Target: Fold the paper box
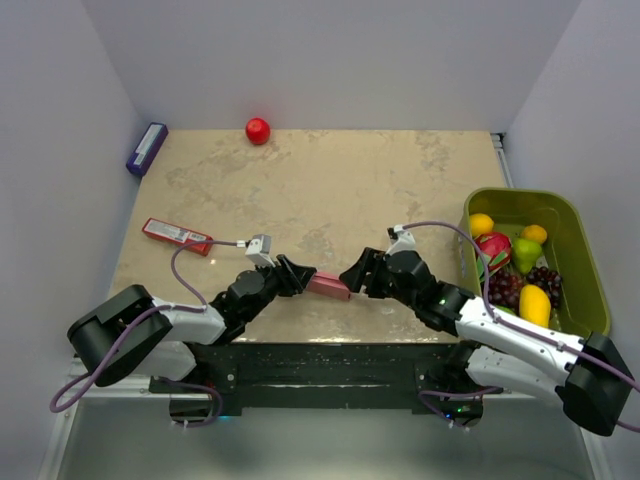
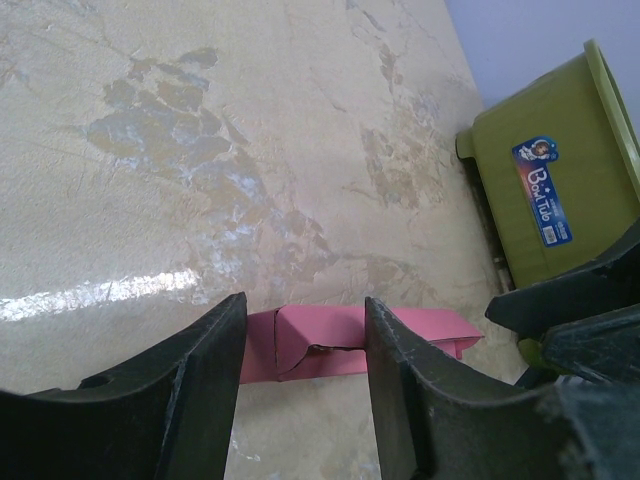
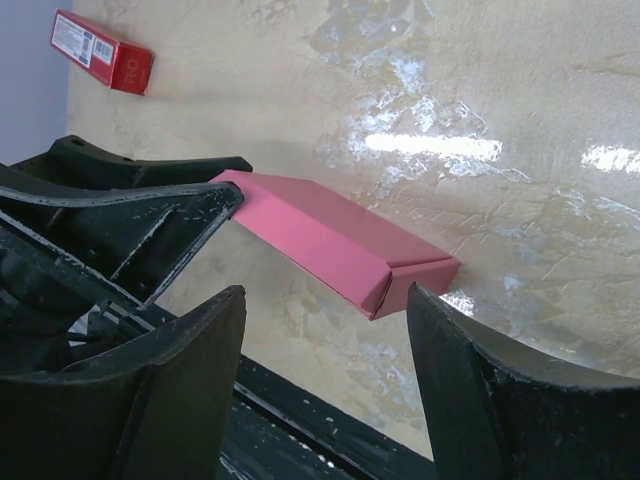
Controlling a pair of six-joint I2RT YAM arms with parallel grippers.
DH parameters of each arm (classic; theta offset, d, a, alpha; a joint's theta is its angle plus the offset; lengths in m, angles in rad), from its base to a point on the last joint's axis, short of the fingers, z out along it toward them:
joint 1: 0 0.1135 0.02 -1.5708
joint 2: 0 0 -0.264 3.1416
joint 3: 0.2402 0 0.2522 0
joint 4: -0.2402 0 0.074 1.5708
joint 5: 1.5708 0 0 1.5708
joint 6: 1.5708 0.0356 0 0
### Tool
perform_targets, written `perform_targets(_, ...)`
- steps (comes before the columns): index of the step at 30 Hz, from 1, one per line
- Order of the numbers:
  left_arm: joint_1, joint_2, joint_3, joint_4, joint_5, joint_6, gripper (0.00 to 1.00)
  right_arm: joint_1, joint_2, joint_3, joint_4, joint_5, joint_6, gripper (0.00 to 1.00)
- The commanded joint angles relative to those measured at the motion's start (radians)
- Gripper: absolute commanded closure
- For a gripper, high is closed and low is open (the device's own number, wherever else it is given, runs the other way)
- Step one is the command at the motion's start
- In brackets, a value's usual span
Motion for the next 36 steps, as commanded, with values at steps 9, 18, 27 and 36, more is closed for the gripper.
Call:
perform_targets(9,-0.002,0.036,-0.040,-0.142,0.026,0.040,0.56,-0.022,0.032,-0.050,0.136,-0.018,0.036,0.36)
perform_targets(18,-0.002,0.028,-0.038,-0.145,0.026,0.045,0.56,-0.031,0.072,-0.070,0.175,-0.019,0.033,0.38)
perform_targets(27,-0.002,0.028,-0.040,-0.146,0.026,0.049,0.56,-0.034,0.089,-0.080,0.189,-0.027,0.035,0.39)
perform_targets(36,-0.002,0.027,-0.044,-0.142,0.026,0.051,0.57,-0.040,0.106,-0.090,0.199,-0.028,0.032,0.43)
